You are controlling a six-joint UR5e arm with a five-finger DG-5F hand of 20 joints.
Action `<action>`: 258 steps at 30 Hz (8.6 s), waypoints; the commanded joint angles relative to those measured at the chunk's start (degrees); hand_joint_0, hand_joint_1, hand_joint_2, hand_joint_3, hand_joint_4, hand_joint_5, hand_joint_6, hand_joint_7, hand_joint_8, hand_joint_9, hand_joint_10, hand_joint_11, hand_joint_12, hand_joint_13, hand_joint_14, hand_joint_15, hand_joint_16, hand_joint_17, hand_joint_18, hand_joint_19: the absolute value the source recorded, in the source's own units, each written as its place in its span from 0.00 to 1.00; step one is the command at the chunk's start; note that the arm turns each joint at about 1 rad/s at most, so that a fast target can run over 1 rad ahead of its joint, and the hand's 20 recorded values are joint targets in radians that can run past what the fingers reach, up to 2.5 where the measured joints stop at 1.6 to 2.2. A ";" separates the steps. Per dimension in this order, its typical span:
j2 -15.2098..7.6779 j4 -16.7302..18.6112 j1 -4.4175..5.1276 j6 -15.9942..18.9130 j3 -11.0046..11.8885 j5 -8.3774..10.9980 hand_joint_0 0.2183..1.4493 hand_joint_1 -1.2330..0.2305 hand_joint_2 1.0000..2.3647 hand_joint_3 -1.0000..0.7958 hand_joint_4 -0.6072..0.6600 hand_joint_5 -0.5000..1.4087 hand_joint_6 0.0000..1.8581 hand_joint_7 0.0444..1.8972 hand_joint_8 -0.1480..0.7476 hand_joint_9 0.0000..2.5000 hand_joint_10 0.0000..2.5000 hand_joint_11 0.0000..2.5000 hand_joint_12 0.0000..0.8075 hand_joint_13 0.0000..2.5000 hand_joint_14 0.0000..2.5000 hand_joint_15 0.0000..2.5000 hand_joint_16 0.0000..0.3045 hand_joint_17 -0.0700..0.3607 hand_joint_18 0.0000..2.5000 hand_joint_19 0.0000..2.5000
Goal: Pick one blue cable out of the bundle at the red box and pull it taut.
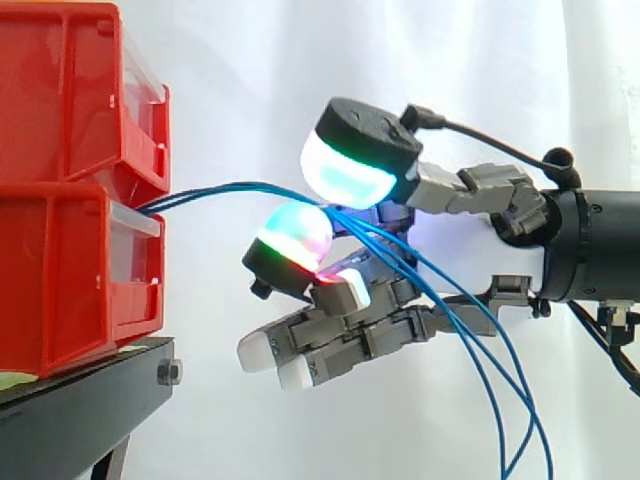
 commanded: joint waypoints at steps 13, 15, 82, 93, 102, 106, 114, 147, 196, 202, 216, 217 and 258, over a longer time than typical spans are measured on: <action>0.06 0.14 -0.78 -0.46 0.09 0.06 0.30 0.33 0.01 0.45 0.62 0.20 0.49 0.53 0.67 0.45 0.00 0.42 0.61 0.25 0.00 0.11 0.21 0.49 0.22 0.10; 0.15 0.05 -0.78 -0.46 0.09 0.06 0.32 0.30 0.01 0.48 0.61 0.20 0.49 0.54 0.66 0.45 0.00 0.43 0.60 0.25 0.00 0.11 0.20 0.48 0.22 0.10; 0.15 -0.04 -0.96 -1.07 0.18 0.06 0.30 0.36 0.01 0.34 0.57 0.21 0.48 0.57 0.56 0.48 0.01 0.46 0.53 0.25 0.01 0.14 0.18 0.44 0.20 0.13; 0.15 -0.04 -0.96 -1.07 0.18 0.06 0.29 0.44 0.01 0.41 0.57 0.21 0.47 0.53 0.62 0.48 0.00 0.46 0.59 0.24 0.00 0.13 0.21 0.49 0.20 0.13; 0.15 -0.04 -0.96 -1.07 0.18 0.06 0.30 0.31 0.01 0.53 0.59 0.21 0.49 0.56 0.65 0.48 0.00 0.48 0.61 0.28 0.01 0.14 0.22 0.51 0.24 0.12; 0.15 -0.04 -0.96 -1.07 0.27 0.06 0.33 0.27 0.01 0.53 0.56 0.20 0.50 0.57 0.62 0.46 0.00 0.48 0.59 0.27 0.01 0.14 0.21 0.49 0.23 0.11; 0.15 -0.04 -0.96 -1.07 0.18 0.06 0.37 0.24 0.01 0.50 0.48 0.19 0.51 0.59 0.58 0.43 0.00 0.47 0.55 0.25 0.01 0.13 0.18 0.46 0.22 0.11; 0.15 -0.48 -0.87 -1.07 0.18 0.14 0.41 0.20 0.00 0.29 0.46 0.17 0.50 0.52 0.49 0.38 0.01 0.42 0.53 0.21 0.00 0.10 0.17 0.44 0.20 0.10; 0.06 -1.27 -0.69 -0.98 0.18 0.14 0.42 0.19 0.00 0.32 0.56 0.17 0.50 0.47 0.58 0.38 0.01 0.43 0.57 0.22 0.00 0.08 0.18 0.45 0.21 0.09; 0.15 -1.35 -0.69 -0.98 0.18 0.14 0.42 0.19 0.00 0.28 0.58 0.16 0.50 0.45 0.58 0.38 0.00 0.43 0.57 0.22 0.00 0.08 0.18 0.45 0.21 0.09; 0.15 -1.27 -0.52 -0.98 0.18 0.14 0.24 0.38 0.00 0.28 0.59 0.18 0.48 0.47 0.63 0.41 0.00 0.43 0.60 0.20 0.00 0.07 0.19 0.47 0.19 0.12; 0.15 -1.27 -0.52 -0.98 0.18 0.14 0.25 0.38 0.00 0.28 0.59 0.18 0.48 0.48 0.62 0.41 0.01 0.43 0.59 0.20 0.00 0.07 0.19 0.46 0.19 0.12; 0.85 -15.50 -0.96 -1.42 0.18 5.77 0.33 0.27 0.01 0.55 0.52 0.21 0.50 0.57 0.65 0.44 0.00 0.44 0.62 0.24 0.00 0.08 0.20 0.48 0.22 0.10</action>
